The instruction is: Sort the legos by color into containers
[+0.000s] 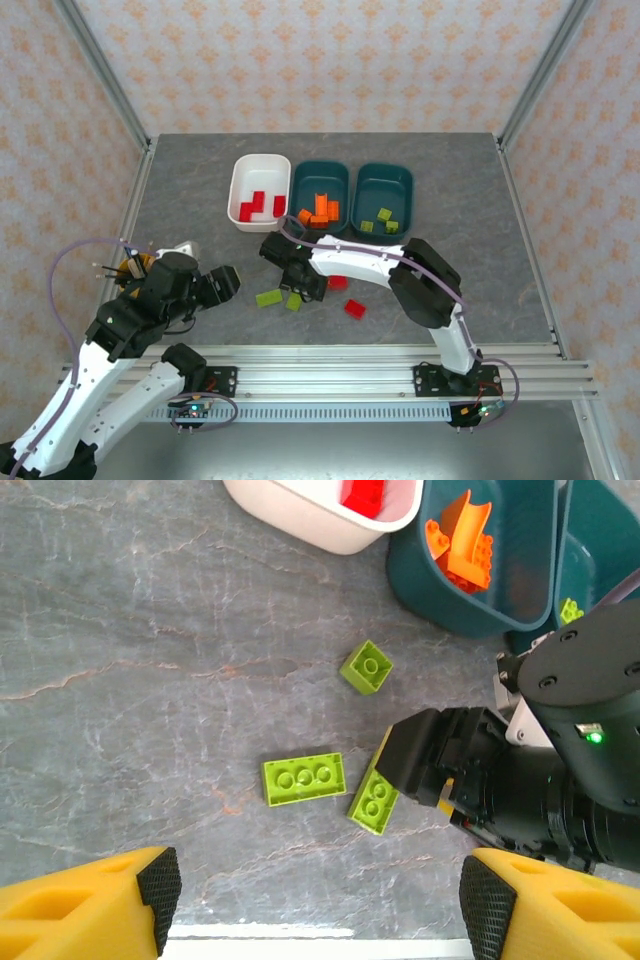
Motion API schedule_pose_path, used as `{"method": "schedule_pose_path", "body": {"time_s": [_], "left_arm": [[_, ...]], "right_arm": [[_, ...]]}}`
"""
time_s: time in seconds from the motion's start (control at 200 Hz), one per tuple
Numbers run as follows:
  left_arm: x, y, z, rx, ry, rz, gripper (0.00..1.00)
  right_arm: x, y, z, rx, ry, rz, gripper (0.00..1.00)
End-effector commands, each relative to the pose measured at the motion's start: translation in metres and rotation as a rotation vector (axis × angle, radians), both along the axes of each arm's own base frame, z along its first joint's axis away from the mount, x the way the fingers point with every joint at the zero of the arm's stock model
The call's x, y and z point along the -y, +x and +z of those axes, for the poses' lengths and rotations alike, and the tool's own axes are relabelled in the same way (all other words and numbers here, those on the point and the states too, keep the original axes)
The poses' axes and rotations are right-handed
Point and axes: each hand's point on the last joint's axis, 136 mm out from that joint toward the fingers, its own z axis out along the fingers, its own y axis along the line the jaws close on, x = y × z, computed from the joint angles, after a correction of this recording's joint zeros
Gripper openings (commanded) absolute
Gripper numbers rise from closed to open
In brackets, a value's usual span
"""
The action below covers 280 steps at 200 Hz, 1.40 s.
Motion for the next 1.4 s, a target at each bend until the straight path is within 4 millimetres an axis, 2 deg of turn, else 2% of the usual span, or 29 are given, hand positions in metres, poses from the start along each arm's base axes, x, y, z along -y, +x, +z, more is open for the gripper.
{"method": "schedule_pose_path", "body": {"time_s": [0.0, 0.16, 0.315, 0.445, 0.58, 0.721, 0.906, 1.086, 1.206, 1.396], "left_arm": [[-0.004, -0.010, -0.008, -0.039, 0.011, -0.001, 0.77], [-0.002, -0.011, -0.009, -0.041, 0.007, -0.012, 0.77], [0.001, -0.010, -0.010, -0.046, 0.002, -0.022, 0.77], [0.003, -0.009, -0.011, -0.046, -0.004, -0.023, 0.77], [0.003, -0.007, -0.011, -0.043, -0.011, -0.016, 0.76], [0.005, -0.005, -0.013, -0.045, -0.017, -0.013, 0.76], [0.022, -0.004, -0.019, -0.053, -0.071, -0.079, 0.76], [0.031, -0.005, -0.023, -0.068, -0.113, -0.109, 0.76], [0.040, -0.002, -0.019, -0.058, -0.147, -0.136, 0.76], [0.068, 0.013, -0.009, -0.044, -0.228, -0.210, 0.77]], "right_arm": [[-0.005, 0.009, 0.003, 0.027, 0.008, -0.065, 0.62], [-0.011, 0.007, -0.009, -0.003, 0.022, -0.079, 0.60], [-0.019, 0.006, -0.011, -0.011, 0.033, -0.074, 0.59], [-0.017, 0.002, -0.016, -0.034, 0.021, -0.085, 0.58], [-0.012, -0.007, -0.028, -0.073, 0.004, -0.103, 0.52], [-0.011, -0.007, -0.035, -0.076, 0.005, -0.111, 0.43], [-0.015, -0.002, -0.036, -0.060, 0.006, -0.087, 0.34], [-0.006, 0.009, -0.016, 0.002, -0.011, -0.069, 0.28], [0.000, 0.022, 0.015, 0.077, -0.013, -0.044, 0.27], [0.025, 0.049, 0.068, 0.179, -0.008, -0.023, 0.27]]}}
